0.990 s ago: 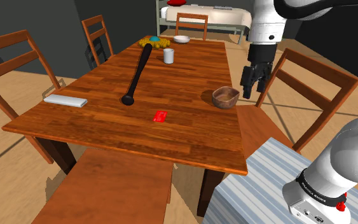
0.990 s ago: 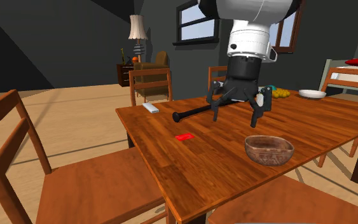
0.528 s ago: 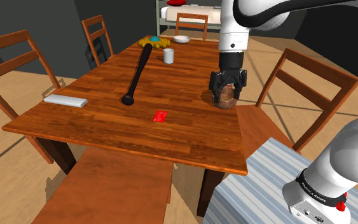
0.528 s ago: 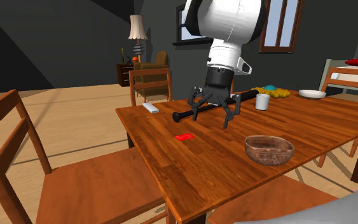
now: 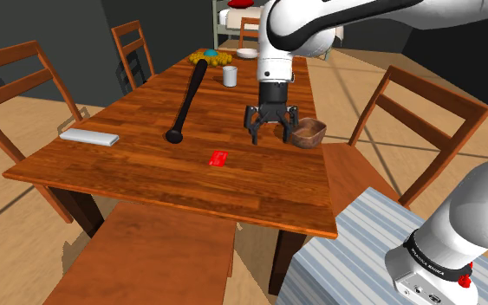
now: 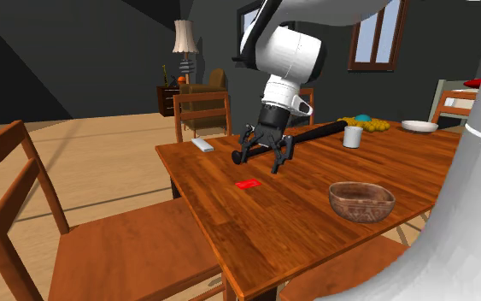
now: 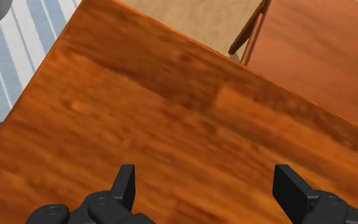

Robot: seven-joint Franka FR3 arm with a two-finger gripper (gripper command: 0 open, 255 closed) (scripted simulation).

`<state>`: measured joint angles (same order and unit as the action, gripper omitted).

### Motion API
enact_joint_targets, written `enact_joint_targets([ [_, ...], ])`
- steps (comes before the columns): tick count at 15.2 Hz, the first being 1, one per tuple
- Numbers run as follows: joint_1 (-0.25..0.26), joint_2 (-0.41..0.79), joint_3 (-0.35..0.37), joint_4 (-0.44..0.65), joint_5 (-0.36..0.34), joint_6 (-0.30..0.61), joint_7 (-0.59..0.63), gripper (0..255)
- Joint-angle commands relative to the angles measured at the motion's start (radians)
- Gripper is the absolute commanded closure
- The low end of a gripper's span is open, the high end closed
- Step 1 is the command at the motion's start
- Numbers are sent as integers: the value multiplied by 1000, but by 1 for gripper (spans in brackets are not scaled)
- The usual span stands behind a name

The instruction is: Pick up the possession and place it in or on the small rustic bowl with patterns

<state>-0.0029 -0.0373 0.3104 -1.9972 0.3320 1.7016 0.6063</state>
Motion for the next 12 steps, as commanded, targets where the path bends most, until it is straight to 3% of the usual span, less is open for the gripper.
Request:
enact_joint_targets([
  [1, 3, 88, 5, 62, 3, 19, 62, 0],
  [12, 54, 557, -18, 492, 24, 42, 363, 0],
])
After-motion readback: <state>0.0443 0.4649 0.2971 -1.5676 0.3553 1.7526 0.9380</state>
